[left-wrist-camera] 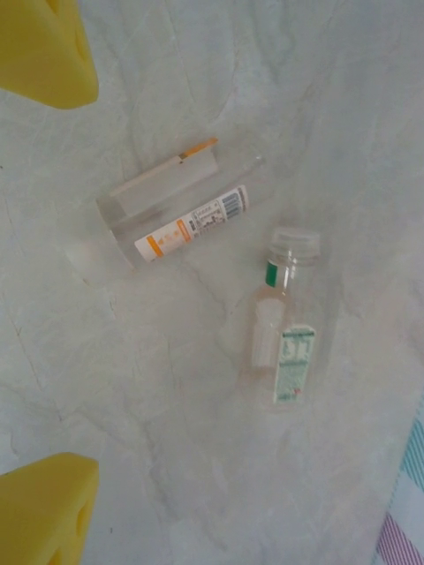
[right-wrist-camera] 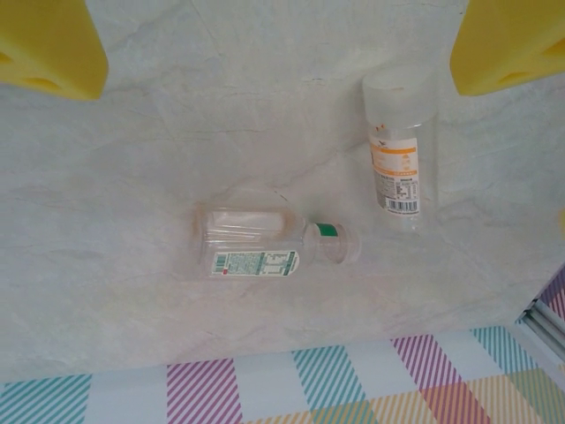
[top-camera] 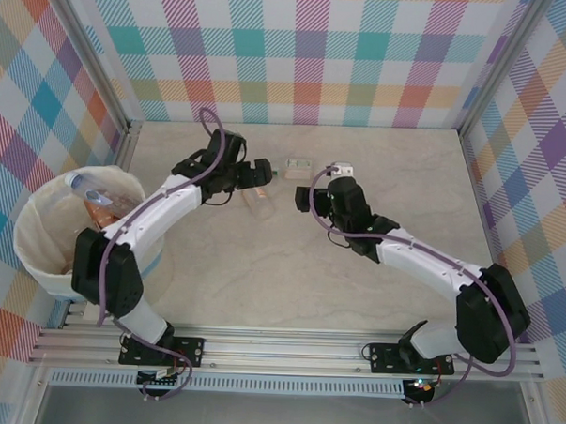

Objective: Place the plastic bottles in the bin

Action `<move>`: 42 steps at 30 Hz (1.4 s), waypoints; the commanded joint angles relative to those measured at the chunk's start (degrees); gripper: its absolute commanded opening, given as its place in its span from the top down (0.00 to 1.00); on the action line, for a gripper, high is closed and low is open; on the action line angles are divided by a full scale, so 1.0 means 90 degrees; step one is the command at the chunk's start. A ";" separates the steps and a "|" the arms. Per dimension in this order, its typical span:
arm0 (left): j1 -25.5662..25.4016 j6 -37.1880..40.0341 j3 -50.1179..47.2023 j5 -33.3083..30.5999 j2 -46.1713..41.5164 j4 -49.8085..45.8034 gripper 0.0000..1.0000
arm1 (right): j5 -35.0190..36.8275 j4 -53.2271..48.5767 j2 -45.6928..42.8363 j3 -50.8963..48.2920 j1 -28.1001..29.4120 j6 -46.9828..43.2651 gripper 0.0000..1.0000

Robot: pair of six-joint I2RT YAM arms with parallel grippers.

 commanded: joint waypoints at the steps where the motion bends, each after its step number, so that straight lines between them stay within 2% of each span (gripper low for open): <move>1: -0.0036 -0.0397 0.0295 -0.0393 0.0406 0.0042 0.00 | 0.0209 -0.0144 -0.0271 -0.0111 0.0014 0.0054 0.00; 9: 0.0047 -0.0607 0.0478 -0.0178 0.1447 -0.0061 0.00 | 0.0370 -0.0218 -0.0595 -0.0358 0.0012 0.0120 0.00; 14: 0.0249 -0.0795 0.0575 -0.0307 0.2042 0.0183 0.00 | 0.0380 -0.0290 -0.0738 -0.0412 0.0013 0.0088 0.00; 19: 0.0394 -0.0756 0.0969 0.0159 0.2748 0.0146 0.01 | 0.0405 -0.0480 -0.0868 -0.0395 0.0011 0.0064 0.00; 28: 0.0421 -0.0389 0.1221 0.0028 0.3225 0.0046 0.30 | 0.0529 -0.0477 -0.1113 -0.0588 0.0008 0.0150 0.00; 31: 0.0422 -0.0284 0.1176 0.0093 0.3208 0.0035 0.38 | 0.0207 -0.0139 -0.1093 -0.0632 0.0015 -0.0073 0.00; 37: 0.0423 0.0038 0.0882 0.0441 0.2851 0.0310 0.46 | -0.0907 0.0751 -0.1039 -0.0691 0.0015 -0.0599 0.00; 42: 0.0423 0.0189 0.0527 0.0568 0.2509 0.0488 0.50 | -0.1493 0.0881 -0.0780 -0.0542 0.0014 -0.0733 0.01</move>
